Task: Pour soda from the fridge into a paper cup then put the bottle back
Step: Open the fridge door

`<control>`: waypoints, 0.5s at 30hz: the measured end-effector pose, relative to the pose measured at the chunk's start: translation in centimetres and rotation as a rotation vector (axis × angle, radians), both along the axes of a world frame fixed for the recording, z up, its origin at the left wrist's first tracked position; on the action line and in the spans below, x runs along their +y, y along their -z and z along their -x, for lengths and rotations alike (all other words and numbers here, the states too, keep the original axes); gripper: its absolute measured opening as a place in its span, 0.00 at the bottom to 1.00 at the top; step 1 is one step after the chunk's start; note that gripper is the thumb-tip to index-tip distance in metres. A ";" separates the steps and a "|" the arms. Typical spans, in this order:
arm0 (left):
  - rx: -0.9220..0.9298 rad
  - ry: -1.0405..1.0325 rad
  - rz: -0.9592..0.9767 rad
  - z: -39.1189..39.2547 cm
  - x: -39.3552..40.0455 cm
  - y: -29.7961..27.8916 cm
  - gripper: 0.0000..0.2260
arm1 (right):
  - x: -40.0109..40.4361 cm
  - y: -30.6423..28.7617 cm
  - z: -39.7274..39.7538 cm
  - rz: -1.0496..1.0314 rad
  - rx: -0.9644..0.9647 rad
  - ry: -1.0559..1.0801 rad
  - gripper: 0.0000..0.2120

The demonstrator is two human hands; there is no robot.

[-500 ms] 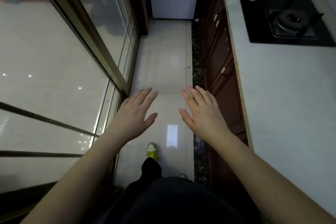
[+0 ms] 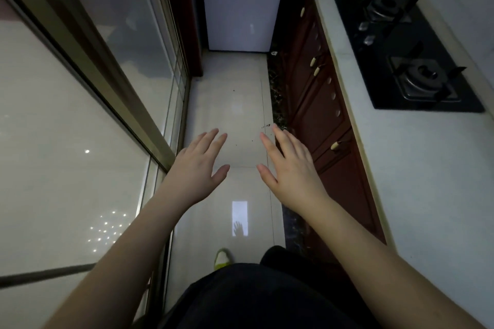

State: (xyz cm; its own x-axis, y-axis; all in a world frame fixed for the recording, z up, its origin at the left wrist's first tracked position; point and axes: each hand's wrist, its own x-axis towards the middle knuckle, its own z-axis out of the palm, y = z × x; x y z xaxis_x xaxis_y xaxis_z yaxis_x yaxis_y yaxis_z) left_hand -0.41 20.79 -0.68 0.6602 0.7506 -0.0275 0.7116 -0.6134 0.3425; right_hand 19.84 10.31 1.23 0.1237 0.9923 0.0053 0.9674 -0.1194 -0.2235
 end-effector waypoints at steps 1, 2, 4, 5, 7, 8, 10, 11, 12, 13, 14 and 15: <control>-0.004 0.005 -0.004 -0.5 1.1 0.0 0.30 | 0.9 -0.2 -0.4 -0.002 0.001 0.009 0.30; -0.009 0.009 -0.008 -1.1 2.2 -0.1 0.30 | 1.9 -0.4 -0.9 -0.007 0.002 0.013 0.30; -0.016 0.010 -0.010 -2.3 4.2 -0.6 0.30 | 3.9 -0.6 -2.1 -0.004 -0.002 0.014 0.30; -0.017 0.008 -0.008 -2.8 5.2 -0.6 0.30 | 4.9 -0.5 -2.8 0.000 -0.007 0.015 0.29; 0.001 0.004 -0.006 -4.0 7.0 -0.7 0.30 | 6.8 -0.1 -3.9 0.004 -0.018 0.032 0.29; 0.011 0.002 -0.008 -4.7 7.9 -0.7 0.30 | 7.8 0.2 -4.5 0.010 -0.018 0.040 0.30; 0.020 0.006 -0.018 -6.4 9.5 -0.5 0.30 | 9.9 0.8 -5.6 0.020 -0.004 0.037 0.30; 0.022 0.016 -0.016 -7.3 10.4 -0.4 0.30 | 11.1 1.2 -6.3 0.017 0.010 0.025 0.30; 0.030 0.030 -0.008 -8.2 11.3 -0.4 0.31 | 12.2 1.5 -7.1 0.020 0.026 0.012 0.30; 0.040 0.039 0.001 -9.2 12.2 -0.4 0.31 | 13.3 1.6 -8.1 0.029 0.042 0.001 0.30; 0.051 0.041 0.004 -10.1 13.2 -0.4 0.31 | 14.5 1.7 -9.2 0.031 0.055 -0.004 0.30; 0.061 0.039 0.004 -11.0 14.3 -0.6 0.31 | 15.7 1.8 -10.3 0.026 0.062 -0.008 0.30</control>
